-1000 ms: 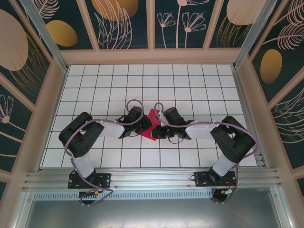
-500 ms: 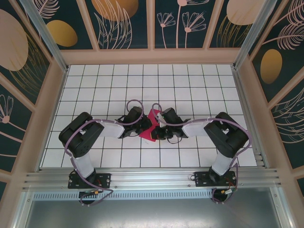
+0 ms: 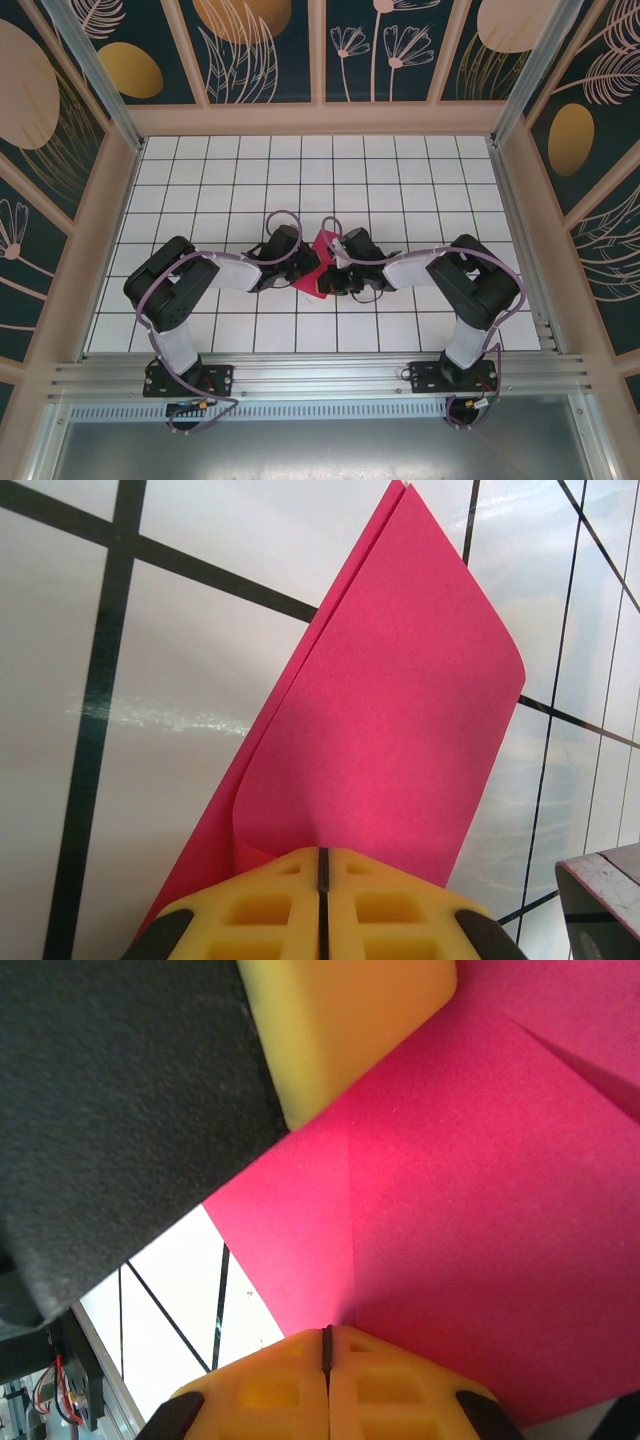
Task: Fold a paper plane with a square sheet of paper (pick it up from the middle)
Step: Fold the triangle a second time at the center of the table.
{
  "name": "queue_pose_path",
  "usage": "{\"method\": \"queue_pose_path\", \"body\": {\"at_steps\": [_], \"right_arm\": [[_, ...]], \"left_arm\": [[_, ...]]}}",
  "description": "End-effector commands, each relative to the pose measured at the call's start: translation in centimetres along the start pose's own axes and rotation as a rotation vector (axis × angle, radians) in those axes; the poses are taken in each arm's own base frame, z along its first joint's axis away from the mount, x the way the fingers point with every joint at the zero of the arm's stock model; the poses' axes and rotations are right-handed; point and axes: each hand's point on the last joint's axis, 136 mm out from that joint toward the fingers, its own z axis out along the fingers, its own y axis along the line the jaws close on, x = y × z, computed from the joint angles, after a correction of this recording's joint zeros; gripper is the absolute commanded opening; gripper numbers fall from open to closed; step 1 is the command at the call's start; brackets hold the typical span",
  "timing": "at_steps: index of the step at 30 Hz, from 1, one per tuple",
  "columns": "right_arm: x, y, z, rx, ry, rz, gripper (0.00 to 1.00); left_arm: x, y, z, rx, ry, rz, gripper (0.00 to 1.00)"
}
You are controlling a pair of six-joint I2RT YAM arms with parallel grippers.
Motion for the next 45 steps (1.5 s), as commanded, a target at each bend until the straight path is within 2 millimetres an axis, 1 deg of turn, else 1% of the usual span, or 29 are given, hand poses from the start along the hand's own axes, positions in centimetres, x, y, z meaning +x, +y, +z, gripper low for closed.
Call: {"method": "queue_pose_path", "body": {"at_steps": [1,4,8,11,13,15,16,17,21,25,27,29,33,34,35,38,40,43,45], "right_arm": [[2.1,-0.4,-0.5,0.014,0.077,0.015,0.07],[2.1,0.5,-0.8,-0.005,0.09,-0.01,0.07],[2.0,0.7,-1.3,0.008,0.093,-0.043,0.07],[2.0,-1.2,-1.1,0.11,0.098,-0.042,0.07],[2.4,-2.7,-0.8,0.167,0.118,-0.035,0.08],[3.0,-3.8,-0.7,0.207,0.139,-0.03,0.07],[3.3,-4.0,-0.7,0.21,0.145,-0.032,0.07],[3.4,-4.0,-0.6,0.206,0.149,-0.032,0.08],[3.5,-2.9,-0.5,0.154,0.165,-0.04,0.08],[2.7,-0.6,-1.3,0.077,0.138,-0.063,0.07],[2.7,-0.3,-1.4,0.066,0.131,-0.066,0.07],[3.0,-0.9,-1.2,0.072,0.14,-0.053,0.08],[4.2,-3.4,-0.5,0.128,0.168,0.014,0.07],[4.5,-3.5,-0.5,0.129,0.179,0.03,0.05],[4.4,-3.0,-0.7,0.11,0.172,0.026,0.05],[3.3,-1.4,-1.6,0.065,0.122,-0.001,0.05],[3.4,-1.9,-1.6,0.08,0.13,0.013,0.05],[4.4,-3.5,-1.0,0.115,0.163,0.047,0.05],[4.8,-3.4,-1.0,0.099,0.164,0.058,0.05]], "left_arm": [[1.7,4.6,0.4,-0.139,0.048,-0.015,0.1],[1.8,4.6,0.5,-0.14,0.051,-0.016,0.1],[1.8,4.6,0.5,-0.139,0.053,-0.015,0.1],[1.8,4.6,0.5,-0.138,0.052,-0.017,0.1],[1.8,4.6,0.6,-0.139,0.053,-0.017,0.1],[1.7,4.6,0.5,-0.142,0.053,-0.016,0.1],[1.7,4.6,0.5,-0.144,0.053,-0.017,0.1],[1.8,4.7,0.5,-0.144,0.054,-0.016,0.1],[1.8,4.7,0.6,-0.142,0.056,-0.017,0.1],[1.8,4.6,0.5,-0.139,0.055,-0.016,0.1],[1.8,4.6,0.4,-0.138,0.053,-0.016,0.1],[1.8,4.6,0.5,-0.138,0.054,-0.017,0.1],[1.8,4.6,0.5,-0.137,0.054,-0.017,0.1],[1.8,4.6,0.5,-0.137,0.054,-0.017,0.1],[1.8,4.6,0.4,-0.137,0.055,-0.015,0.1],[1.8,4.6,0.4,-0.137,0.054,-0.016,0.1],[1.9,4.6,0.4,-0.136,0.057,-0.015,0.09],[1.8,4.4,0.5,-0.133,0.059,-0.014,0.09],[1.8,4.5,0.5,-0.134,0.056,-0.014,0.1]]}}
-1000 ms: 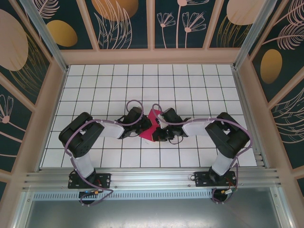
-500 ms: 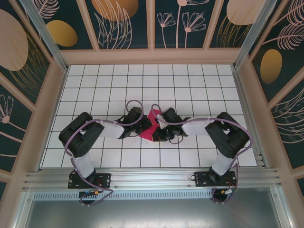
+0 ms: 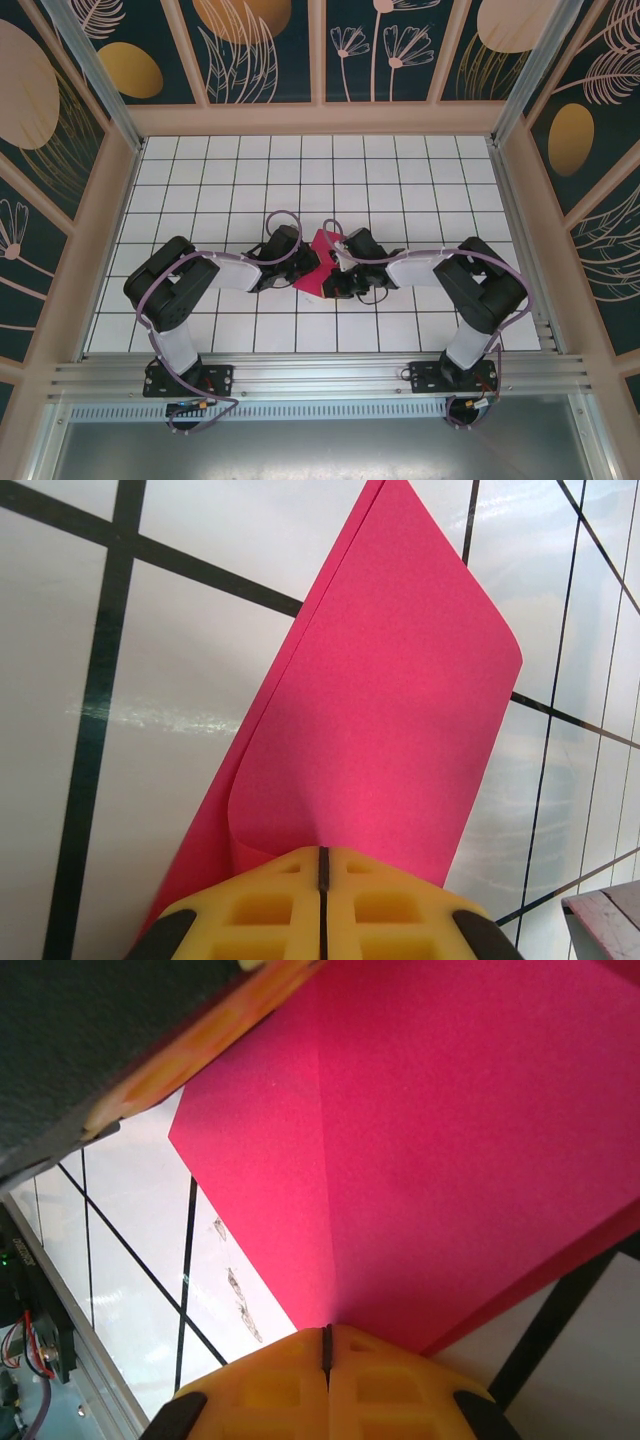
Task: Fold a paper plane with a square sheet of paper (pick it up from the middle)
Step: Fold the triangle a second time at the center of the table.
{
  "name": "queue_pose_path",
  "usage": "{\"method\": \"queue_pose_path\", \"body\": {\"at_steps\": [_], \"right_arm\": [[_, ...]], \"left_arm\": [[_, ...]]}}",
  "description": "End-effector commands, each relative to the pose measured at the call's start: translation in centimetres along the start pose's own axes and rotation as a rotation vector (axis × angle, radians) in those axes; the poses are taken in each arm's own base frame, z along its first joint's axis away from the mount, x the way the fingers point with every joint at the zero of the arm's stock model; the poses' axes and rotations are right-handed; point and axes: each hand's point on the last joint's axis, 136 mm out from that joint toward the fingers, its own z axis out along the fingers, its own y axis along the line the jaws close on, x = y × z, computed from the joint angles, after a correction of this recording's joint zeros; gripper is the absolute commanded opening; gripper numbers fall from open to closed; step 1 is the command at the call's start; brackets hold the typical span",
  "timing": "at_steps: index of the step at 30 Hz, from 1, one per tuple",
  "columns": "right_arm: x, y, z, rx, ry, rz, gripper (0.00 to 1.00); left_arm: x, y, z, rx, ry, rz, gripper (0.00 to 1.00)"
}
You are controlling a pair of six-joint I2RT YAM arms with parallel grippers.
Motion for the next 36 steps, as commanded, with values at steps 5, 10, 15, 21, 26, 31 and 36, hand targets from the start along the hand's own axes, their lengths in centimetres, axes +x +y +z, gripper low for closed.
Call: {"method": "queue_pose_path", "body": {"at_steps": [5,10,15,21,26,31,36], "right_arm": [[3.2,-1.6,-0.2,0.031,0.094,0.068,0.06],[2.8,-0.4,-0.7,0.005,0.087,0.045,0.06],[1.5,0.8,-1.5,-0.011,0.048,0.018,0.06],[2.6,-2.0,0.1,0.07,0.1,0.069,0.06],[2.6,-2.3,-0.4,0.117,0.097,0.074,0.06],[0.1,0.7,-3.2,0.069,-0.009,0.023,0.06],[-3.6,2.6,-6.4,0.006,-0.18,0.035,0.08]], "left_arm": [[1.8,4.6,0.5,-0.139,0.056,-0.016,0.1],[1.8,4.4,0.6,-0.135,0.057,-0.015,0.09],[1.8,4.5,0.5,-0.136,0.058,-0.016,0.09],[1.9,4.5,0.5,-0.133,0.062,-0.016,0.09],[1.9,4.4,0.4,-0.13,0.061,-0.014,0.1],[1.8,4.2,0.4,-0.123,0.061,-0.013,0.09],[1.8,4.2,0.3,-0.123,0.058,-0.009,0.09]]}}
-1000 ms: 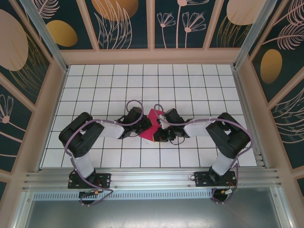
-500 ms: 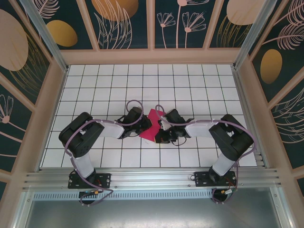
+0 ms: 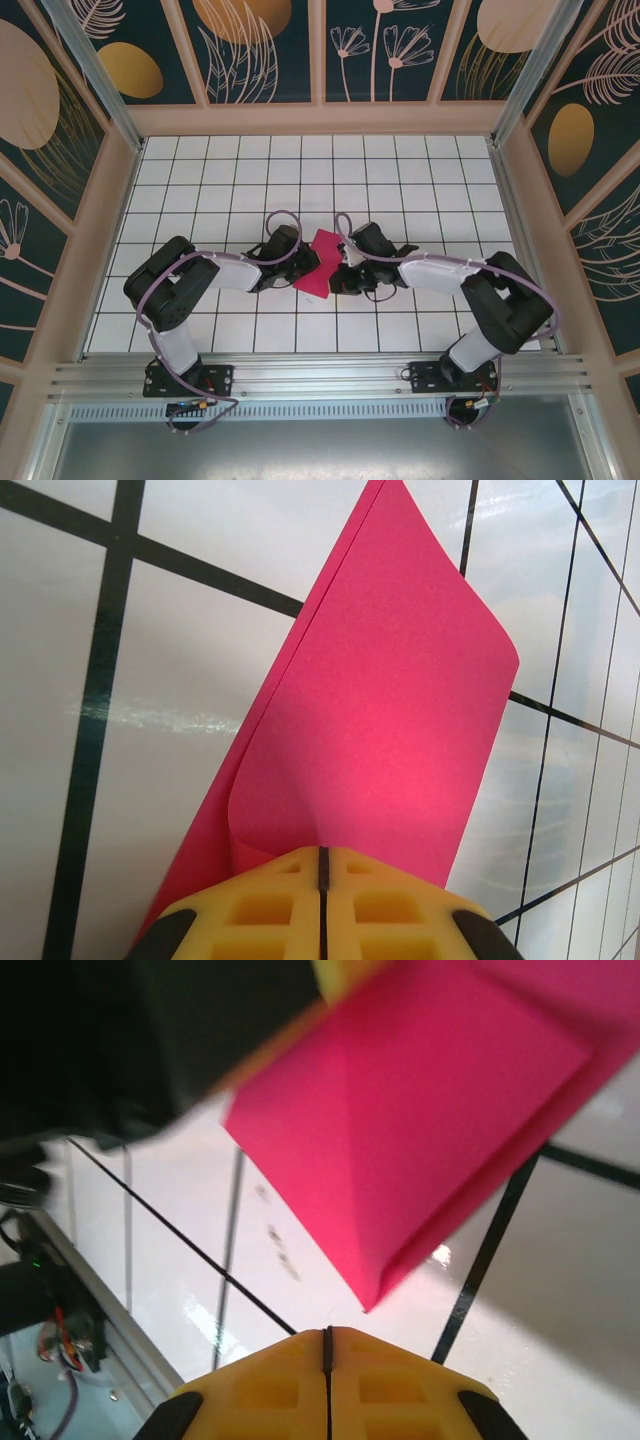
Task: Fold a paper plane with a square sheet of paper (pick it up from the middle)
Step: Fold the triangle a second time at the center of the table.
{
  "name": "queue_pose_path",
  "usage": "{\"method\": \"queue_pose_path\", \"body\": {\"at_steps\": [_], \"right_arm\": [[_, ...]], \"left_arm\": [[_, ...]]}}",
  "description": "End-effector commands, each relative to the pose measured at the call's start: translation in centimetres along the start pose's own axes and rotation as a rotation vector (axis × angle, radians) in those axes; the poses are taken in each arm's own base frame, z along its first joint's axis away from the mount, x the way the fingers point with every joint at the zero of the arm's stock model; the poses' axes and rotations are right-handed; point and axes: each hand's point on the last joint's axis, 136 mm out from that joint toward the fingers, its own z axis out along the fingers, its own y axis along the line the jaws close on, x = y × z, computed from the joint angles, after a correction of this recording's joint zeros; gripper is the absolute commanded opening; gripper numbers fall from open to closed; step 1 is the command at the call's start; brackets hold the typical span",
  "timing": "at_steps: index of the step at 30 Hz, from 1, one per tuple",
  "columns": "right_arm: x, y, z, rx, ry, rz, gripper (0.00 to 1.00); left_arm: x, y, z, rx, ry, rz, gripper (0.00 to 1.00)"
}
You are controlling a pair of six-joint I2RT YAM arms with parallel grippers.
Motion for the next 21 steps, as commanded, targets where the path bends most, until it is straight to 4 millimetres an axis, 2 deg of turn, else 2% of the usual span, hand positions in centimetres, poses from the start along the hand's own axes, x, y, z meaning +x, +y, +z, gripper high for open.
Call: {"method": "queue_pose_path", "body": {"at_steps": [1,4,7,14,16,21], "right_arm": [[-3.1,1.3,-2.0,-0.039,-0.118,0.016,0.08],[-3.4,1.9,-1.4,-0.074,-0.104,0.017,0.1],[-2.7,2.3,-0.1,-0.113,-0.056,0.017,0.11],[-1.8,2.1,2.7,-0.103,0.027,0.011,0.12],[-1.6,1.4,3.2,-0.082,0.035,0.018,0.12],[-0.5,-2.1,4.4,0.016,0.068,0.074,0.11]], "left_arm": [[1.8,4.2,0.2,-0.126,0.058,-0.009,0.1],[1.8,4.1,0.2,-0.121,0.056,-0.008,0.09],[1.8,4.1,0.2,-0.121,0.057,-0.009,0.1],[1.7,3.7,0.2,-0.107,0.057,-0.007,0.1],[1.7,3.7,0.2,-0.106,0.057,-0.007,0.11],[1.6,3.2,0.1,-0.088,0.056,0.001,0.13]]}}
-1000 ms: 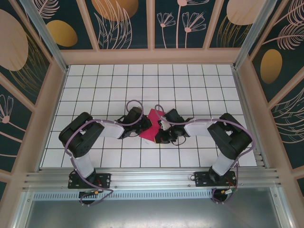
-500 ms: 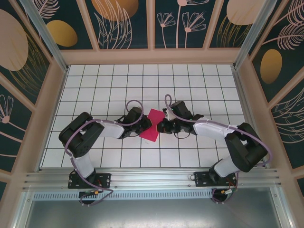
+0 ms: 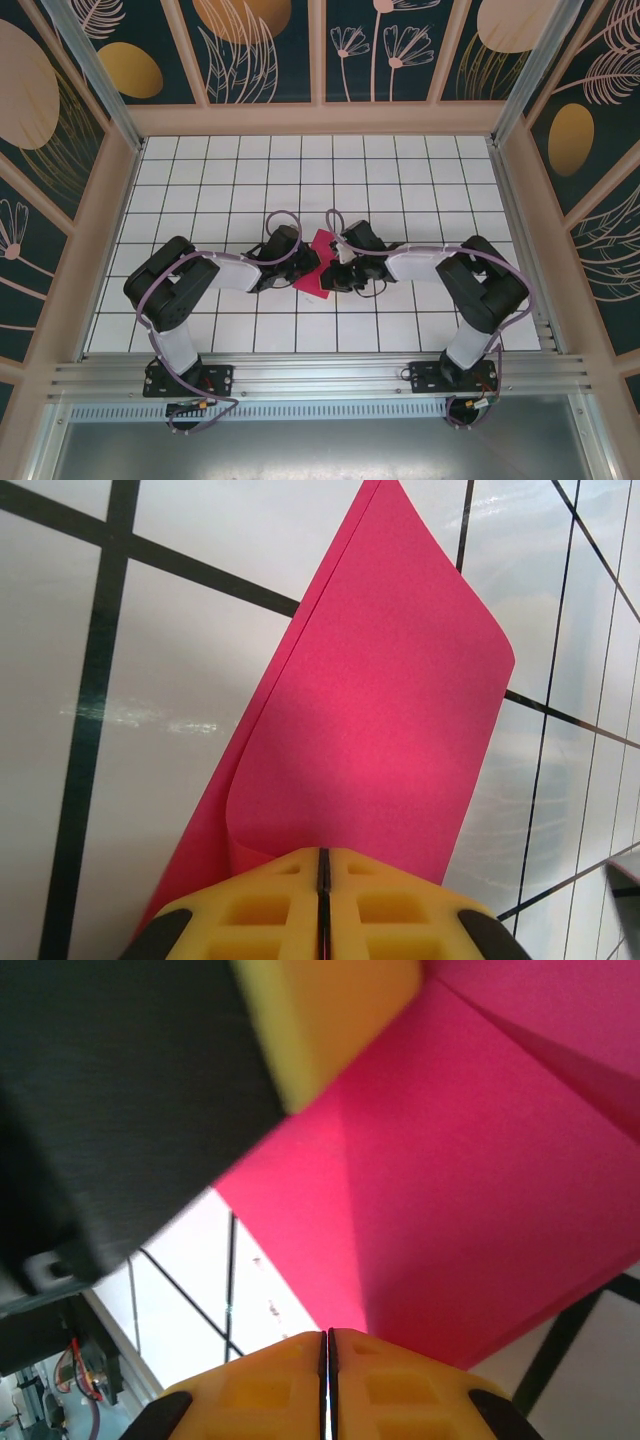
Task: Fold a paper plane with a square sheet of paper (pick it up from the middle)
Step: Fold the triangle a second time at the center of the table.
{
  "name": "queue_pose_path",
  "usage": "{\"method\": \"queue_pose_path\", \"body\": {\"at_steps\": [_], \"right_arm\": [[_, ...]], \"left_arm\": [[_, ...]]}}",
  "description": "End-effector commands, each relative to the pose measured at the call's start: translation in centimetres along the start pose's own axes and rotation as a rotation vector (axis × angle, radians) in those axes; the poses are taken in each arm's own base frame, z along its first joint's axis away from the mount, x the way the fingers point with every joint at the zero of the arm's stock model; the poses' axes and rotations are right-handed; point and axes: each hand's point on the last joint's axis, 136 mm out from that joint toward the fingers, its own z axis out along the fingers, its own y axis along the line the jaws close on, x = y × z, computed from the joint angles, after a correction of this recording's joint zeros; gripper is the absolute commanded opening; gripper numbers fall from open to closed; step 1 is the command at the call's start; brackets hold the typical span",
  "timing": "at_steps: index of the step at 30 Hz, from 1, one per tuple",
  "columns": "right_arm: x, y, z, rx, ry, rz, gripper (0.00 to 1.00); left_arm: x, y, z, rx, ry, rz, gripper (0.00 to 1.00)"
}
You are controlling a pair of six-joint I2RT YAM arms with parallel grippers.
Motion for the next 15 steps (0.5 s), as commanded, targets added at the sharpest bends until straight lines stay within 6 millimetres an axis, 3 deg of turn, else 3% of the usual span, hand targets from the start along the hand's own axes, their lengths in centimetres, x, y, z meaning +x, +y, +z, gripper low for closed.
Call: {"method": "queue_pose_path", "body": {"at_steps": [1,7,10,15], "right_arm": [[0.2,-2.1,0.6,0.056,0.012,0.022,0.11],[2.0,-4.3,1.4,0.086,0.05,0.077,0.07],[2.2,-4.6,1.5,0.09,0.048,0.088,0.06],[2.1,-4.6,1.3,0.092,0.041,0.088,0.05]], "left_arm": [[1.5,3.1,0.0,-0.092,0.052,0.002,0.13],[0.7,0.8,-0.6,-0.036,0.034,0.028,0.22],[0.1,-1.1,-1.4,0.016,0.024,0.039,0.31],[0.0,-3.6,-3.3,0.109,0.018,0.033,0.33]]}}
